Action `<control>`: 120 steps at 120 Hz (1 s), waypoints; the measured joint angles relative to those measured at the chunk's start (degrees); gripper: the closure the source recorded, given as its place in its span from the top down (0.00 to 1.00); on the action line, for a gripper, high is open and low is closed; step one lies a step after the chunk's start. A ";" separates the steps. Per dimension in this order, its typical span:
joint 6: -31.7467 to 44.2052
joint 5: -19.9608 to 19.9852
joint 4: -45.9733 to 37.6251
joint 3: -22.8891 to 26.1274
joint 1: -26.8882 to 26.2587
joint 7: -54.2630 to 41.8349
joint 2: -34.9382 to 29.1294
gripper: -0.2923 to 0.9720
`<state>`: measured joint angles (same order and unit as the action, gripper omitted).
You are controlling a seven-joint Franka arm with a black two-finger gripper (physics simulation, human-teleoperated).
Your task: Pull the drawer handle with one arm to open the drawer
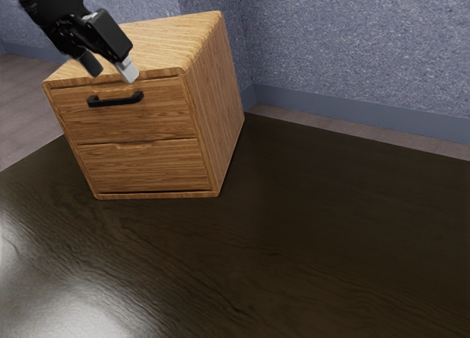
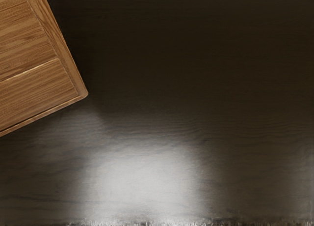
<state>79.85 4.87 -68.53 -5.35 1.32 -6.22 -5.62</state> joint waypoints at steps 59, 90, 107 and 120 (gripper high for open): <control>-5.97 -5.63 -2.80 1.65 1.18 -20.68 3.55 0.77; 4.22 -7.20 -25.09 3.75 -0.21 -33.37 -12.03 0.77; 12.03 -11.74 -32.05 3.52 -0.27 -38.43 -17.49 0.77; 15.63 -14.50 -31.59 0.65 -0.19 -42.48 -15.23 0.77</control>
<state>95.48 -9.64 -100.12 -4.70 1.14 -48.69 -20.86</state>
